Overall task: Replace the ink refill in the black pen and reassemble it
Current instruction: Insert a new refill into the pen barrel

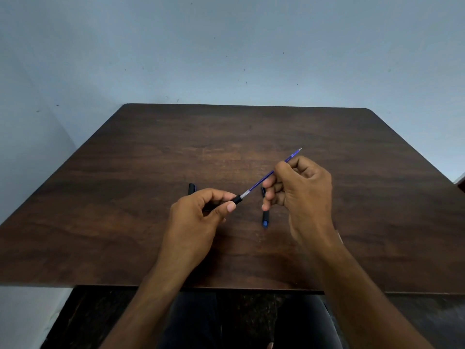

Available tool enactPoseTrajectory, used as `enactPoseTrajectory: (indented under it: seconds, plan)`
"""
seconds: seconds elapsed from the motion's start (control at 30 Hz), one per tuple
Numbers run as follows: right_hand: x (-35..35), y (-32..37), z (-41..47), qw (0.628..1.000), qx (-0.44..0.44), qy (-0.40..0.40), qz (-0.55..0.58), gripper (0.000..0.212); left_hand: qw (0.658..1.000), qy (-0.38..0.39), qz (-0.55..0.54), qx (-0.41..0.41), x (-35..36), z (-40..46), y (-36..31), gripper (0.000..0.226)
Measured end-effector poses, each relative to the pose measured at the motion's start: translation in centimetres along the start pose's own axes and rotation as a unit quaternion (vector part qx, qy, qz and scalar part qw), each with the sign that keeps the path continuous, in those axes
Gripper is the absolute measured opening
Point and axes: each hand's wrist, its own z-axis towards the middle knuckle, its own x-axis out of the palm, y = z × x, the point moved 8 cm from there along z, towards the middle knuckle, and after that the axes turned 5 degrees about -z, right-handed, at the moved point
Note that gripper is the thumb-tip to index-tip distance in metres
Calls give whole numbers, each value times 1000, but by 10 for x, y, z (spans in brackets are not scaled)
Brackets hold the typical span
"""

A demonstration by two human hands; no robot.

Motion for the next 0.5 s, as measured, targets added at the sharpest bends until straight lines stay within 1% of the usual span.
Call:
enactPoseTrajectory:
  seconds: [0.27,0.4,0.5]
  plan:
    - [14,-17,-10,999,21,36,-19,21,1000,-11,8,15,0,2,-3,17]
    - [24,-29,-18,997,42,60,-38,16,1000,-19,-1,17,-1,4,0,15]
    - [28,-36,-20,995,52,62,-54,16,1000,-21,6,22,0,6,1,14]
